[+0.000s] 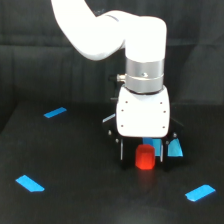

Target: Pick up the red object from the table

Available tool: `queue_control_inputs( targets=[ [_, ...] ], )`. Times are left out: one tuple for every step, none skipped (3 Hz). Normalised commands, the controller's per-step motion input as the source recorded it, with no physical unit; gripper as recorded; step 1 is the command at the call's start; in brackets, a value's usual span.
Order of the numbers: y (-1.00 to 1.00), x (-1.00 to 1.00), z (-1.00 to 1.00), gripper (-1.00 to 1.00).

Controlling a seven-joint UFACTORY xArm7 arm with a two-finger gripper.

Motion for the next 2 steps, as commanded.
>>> queue_control_inputs(
  targets=[
    [0.09,0.03,-0.16,-0.20],
    [0.00,0.00,0.02,-0.87]
  ],
)
